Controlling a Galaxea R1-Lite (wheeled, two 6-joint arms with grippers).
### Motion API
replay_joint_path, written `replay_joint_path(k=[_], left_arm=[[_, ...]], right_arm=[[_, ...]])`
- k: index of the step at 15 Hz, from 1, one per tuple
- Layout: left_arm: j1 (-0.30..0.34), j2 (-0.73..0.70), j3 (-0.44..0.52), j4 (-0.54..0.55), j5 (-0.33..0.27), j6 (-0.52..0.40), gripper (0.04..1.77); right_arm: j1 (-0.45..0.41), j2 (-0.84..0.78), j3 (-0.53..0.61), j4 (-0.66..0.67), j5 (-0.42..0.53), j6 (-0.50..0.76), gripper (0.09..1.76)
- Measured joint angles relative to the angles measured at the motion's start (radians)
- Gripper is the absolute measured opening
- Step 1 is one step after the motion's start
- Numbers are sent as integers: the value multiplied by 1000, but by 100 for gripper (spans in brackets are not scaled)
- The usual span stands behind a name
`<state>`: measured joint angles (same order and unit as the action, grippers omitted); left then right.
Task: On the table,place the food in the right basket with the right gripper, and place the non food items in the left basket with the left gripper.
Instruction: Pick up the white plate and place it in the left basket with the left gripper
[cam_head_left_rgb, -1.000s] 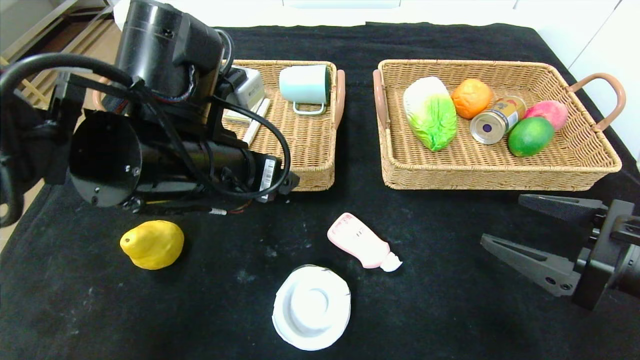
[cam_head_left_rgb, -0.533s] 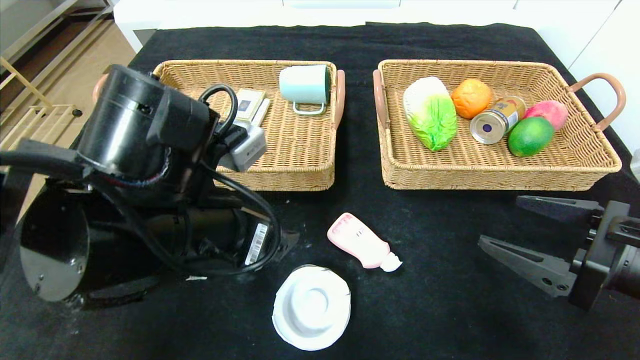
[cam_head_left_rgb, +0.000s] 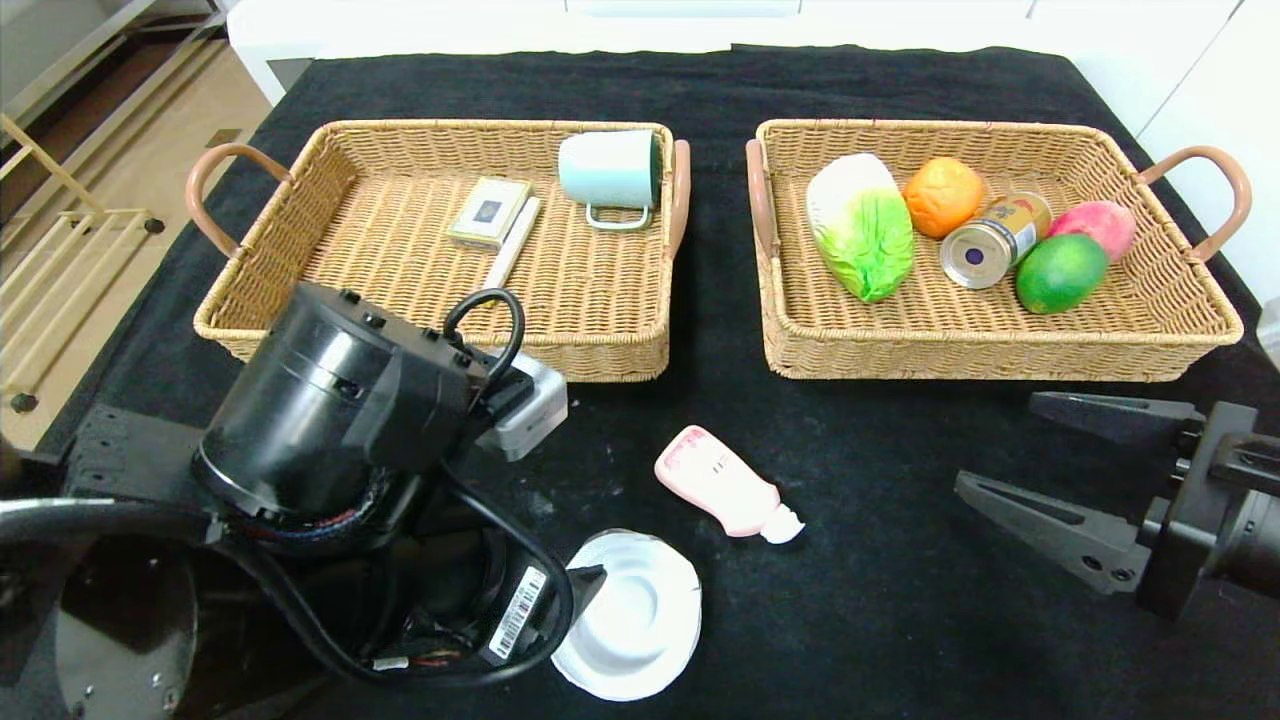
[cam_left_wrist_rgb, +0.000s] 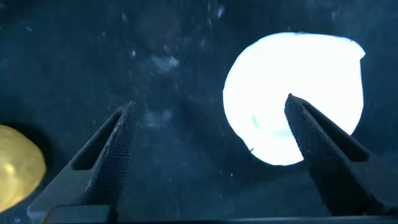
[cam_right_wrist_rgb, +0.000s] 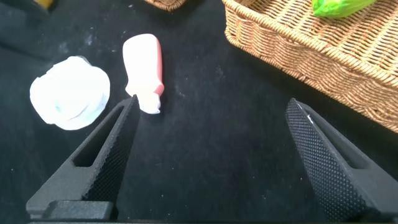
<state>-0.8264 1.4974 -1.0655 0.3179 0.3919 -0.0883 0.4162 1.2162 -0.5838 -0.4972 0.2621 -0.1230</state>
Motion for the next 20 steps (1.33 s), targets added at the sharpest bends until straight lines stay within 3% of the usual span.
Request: replay_joint_path(k=[12, 16, 19, 20], left_arm=[[-1, 107, -5, -13, 10, -5, 171], [2, 114, -3, -9, 10, -4, 111], [1, 118, -3, -11, 5, -3, 79], [1, 119, -2, -11, 4, -3, 44]], right_arm=[[-8, 0, -7, 0, 0, 0, 171], [-8, 0, -7, 0, 0, 0, 171], [-7, 1, -6, 0, 0, 0, 171], [-7, 1, -6, 0, 0, 0, 171]])
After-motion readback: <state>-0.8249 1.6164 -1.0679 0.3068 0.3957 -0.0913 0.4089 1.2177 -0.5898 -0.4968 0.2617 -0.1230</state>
